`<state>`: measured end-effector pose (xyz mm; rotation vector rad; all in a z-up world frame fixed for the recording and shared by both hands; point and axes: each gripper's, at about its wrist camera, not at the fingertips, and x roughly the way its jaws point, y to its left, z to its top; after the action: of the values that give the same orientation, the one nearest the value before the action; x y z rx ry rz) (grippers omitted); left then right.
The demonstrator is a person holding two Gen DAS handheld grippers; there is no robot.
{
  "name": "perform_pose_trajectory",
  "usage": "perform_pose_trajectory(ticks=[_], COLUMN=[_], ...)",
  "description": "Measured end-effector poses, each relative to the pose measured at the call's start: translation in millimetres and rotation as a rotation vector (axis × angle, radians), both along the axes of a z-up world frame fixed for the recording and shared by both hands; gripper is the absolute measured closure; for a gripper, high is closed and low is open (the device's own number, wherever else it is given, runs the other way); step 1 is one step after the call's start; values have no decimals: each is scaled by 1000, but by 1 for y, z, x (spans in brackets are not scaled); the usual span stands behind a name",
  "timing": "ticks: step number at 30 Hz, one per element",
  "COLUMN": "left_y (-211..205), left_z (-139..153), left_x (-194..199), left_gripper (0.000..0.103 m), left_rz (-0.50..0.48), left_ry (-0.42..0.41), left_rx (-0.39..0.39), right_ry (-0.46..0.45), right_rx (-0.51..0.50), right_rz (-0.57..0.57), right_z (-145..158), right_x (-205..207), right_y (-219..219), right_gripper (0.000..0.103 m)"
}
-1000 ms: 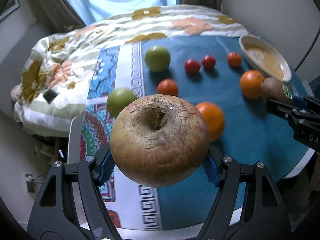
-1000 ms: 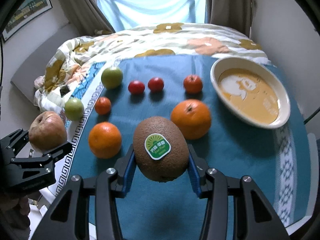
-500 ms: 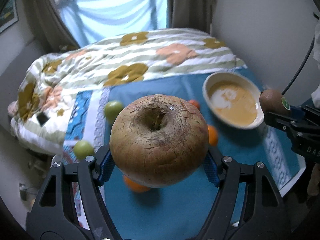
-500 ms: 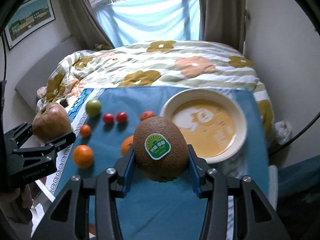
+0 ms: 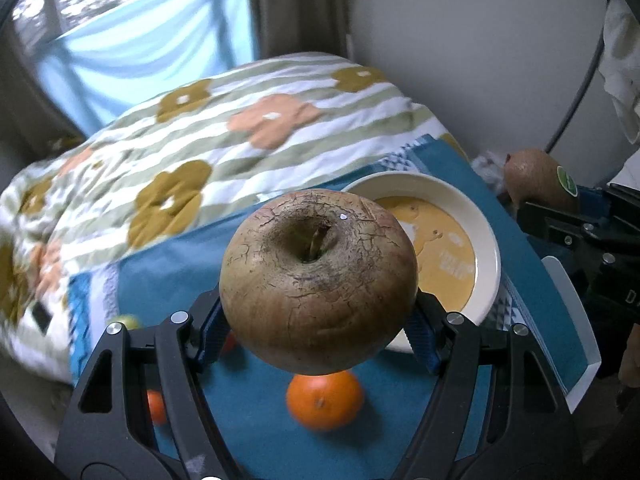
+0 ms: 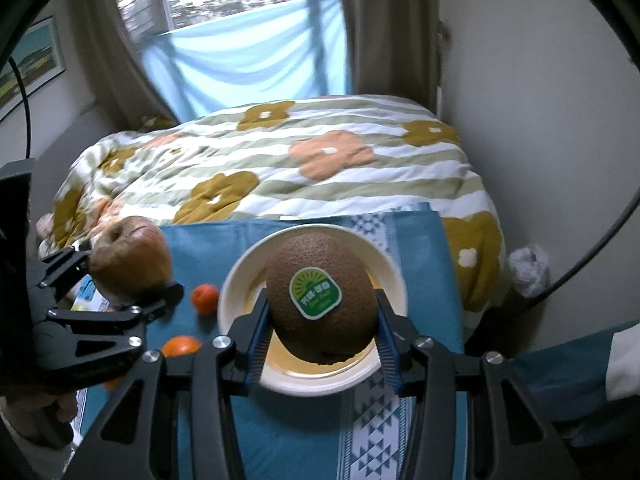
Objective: Organize fruits
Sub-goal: 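Carry the apple and kiwi over the white bowl with both grippers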
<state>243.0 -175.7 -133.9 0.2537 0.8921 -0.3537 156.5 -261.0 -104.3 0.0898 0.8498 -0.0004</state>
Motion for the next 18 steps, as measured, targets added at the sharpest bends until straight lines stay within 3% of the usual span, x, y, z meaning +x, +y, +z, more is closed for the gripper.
perform_pose_trajectory(ticks=[9,18], left_y=[-49,-75], left_z=[-31,-57], left_x=[51,73], left_gripper=[25,25], left_rz=[-143,-233], left_ry=[43,73], left_rx=[41,78], right_ry=[50,86], right_rx=[29,49], right_rz=[-119,-192], right_z=[-20,-36], right_x=[27,37], right_y=[-26,-44], right_gripper=[59,59])
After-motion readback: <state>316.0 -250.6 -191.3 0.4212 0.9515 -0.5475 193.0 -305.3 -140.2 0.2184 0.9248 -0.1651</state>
